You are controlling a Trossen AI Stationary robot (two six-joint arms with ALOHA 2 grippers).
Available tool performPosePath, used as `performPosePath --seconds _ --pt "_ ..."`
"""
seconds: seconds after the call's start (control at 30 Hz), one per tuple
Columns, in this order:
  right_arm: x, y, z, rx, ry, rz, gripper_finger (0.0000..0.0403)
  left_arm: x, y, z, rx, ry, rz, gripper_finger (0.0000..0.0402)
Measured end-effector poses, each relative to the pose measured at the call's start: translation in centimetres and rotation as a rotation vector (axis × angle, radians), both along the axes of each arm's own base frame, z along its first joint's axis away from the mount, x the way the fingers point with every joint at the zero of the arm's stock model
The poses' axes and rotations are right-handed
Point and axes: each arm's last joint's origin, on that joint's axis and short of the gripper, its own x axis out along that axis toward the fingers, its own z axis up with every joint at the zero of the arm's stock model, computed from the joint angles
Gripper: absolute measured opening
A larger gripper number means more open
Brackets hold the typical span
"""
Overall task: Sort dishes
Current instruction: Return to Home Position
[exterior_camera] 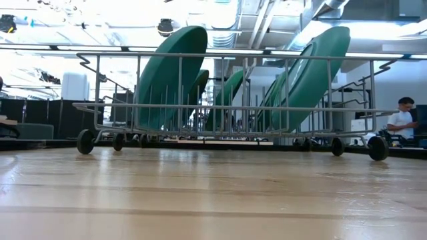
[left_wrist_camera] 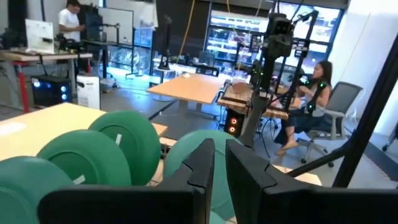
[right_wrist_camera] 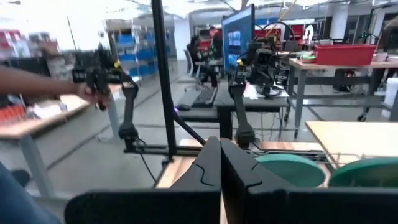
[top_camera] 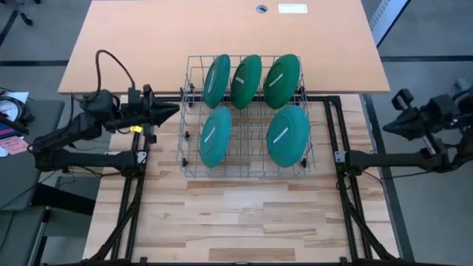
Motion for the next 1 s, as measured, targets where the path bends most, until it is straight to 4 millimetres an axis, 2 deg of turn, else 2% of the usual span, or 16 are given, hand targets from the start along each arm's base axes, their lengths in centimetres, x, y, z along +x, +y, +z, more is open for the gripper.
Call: performPosePath --seconds 0.13,0.4,0.53,0.83,1.0 --pt "0.1 0.0 -2.7 0.078 0.028 -0.017 0.0 0.1 -0.1 -1.2 -0.034 0.017 -0.01 0.0036" --pt "3.8 -0.8 -7.2 0.177 0.094 -0.116 0.0 -0.9 -0.8 -4.5 -0.054 0.051 -0.067 0.0036" --pt "5.0 -1.3 -8.3 0.175 0.09 -0.159 0.0 -1.5 -1.3 -5.1 -0.091 0.033 -0.113 0.0036" --pt "7.6 -2.2 -10.4 0.107 0.077 -0.172 0.0 -1.6 -2.6 -5.0 0.005 0.035 -0.215 0.0036" --pt "8.4 -2.4 -11.0 0.038 0.044 -0.154 0.0 -1.6 -3.0 -6.0 0.09 0.148 -0.245 0.0036"
